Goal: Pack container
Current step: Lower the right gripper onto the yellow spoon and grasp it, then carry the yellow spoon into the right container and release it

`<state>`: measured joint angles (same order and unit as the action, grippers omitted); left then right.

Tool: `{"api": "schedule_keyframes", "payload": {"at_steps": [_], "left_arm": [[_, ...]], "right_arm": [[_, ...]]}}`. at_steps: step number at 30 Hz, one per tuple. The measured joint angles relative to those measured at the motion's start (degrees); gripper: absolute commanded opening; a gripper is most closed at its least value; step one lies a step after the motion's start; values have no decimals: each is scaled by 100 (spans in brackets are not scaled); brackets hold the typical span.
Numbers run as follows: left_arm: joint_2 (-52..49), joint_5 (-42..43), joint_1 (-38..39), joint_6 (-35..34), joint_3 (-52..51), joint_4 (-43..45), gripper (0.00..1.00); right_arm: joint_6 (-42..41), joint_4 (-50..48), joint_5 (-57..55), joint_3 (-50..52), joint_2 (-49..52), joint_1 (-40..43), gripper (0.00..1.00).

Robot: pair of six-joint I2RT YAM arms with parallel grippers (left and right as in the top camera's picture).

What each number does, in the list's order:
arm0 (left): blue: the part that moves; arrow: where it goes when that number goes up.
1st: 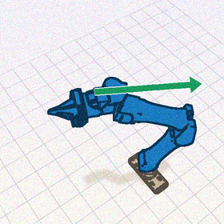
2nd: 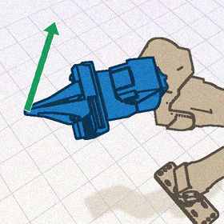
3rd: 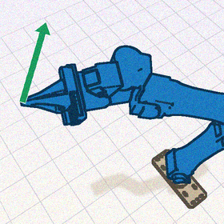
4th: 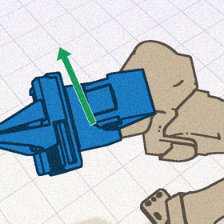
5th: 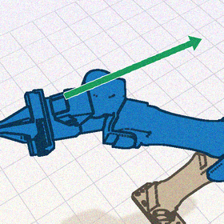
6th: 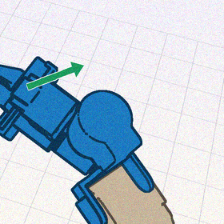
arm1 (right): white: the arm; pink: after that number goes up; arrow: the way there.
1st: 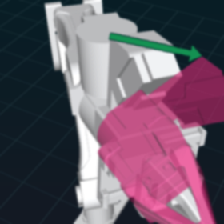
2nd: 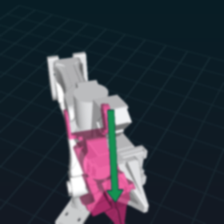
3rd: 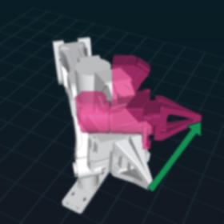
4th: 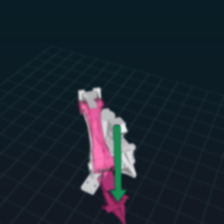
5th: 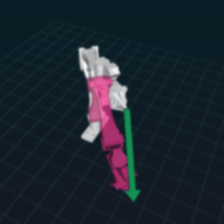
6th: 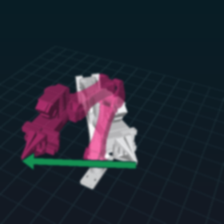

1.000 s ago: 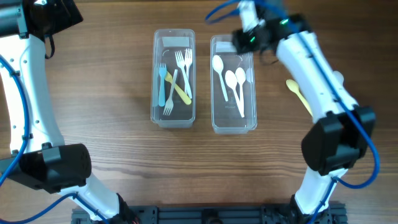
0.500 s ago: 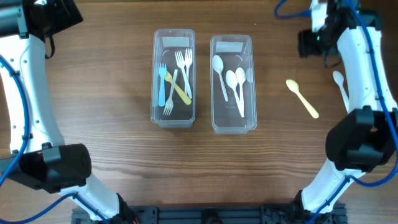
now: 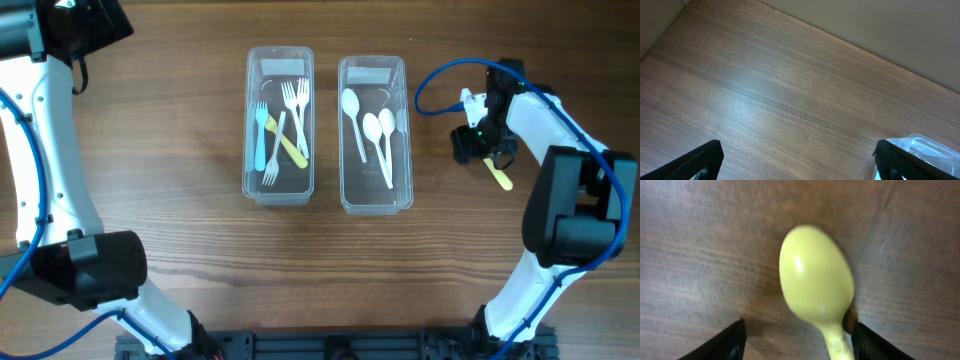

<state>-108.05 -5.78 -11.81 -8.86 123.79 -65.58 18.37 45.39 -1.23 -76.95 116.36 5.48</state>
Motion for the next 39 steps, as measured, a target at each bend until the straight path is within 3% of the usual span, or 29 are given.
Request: {"api": "schedule_keyframes", "payload": {"at_steps": [5, 9, 14, 17, 29, 39], "left_arm": [[0, 0, 0, 0, 0, 0, 100], [0, 0, 0, 0, 0, 0, 100], [0, 0, 0, 0, 0, 0, 100], [0, 0, 0, 0, 0, 0, 100], [0, 0, 0, 0, 2, 0, 100], [0, 2, 0, 0, 0, 0, 100]], "right_arm": [[63, -393, 24, 22, 0, 11, 45], [94, -695, 33, 48, 0, 11, 43], [98, -743, 33, 55, 0, 11, 32], [96, -737, 33, 50, 0, 11, 18], [-11, -387, 31, -745, 0, 26, 16], [-748, 575, 638, -2883, 2, -273, 14]]}}
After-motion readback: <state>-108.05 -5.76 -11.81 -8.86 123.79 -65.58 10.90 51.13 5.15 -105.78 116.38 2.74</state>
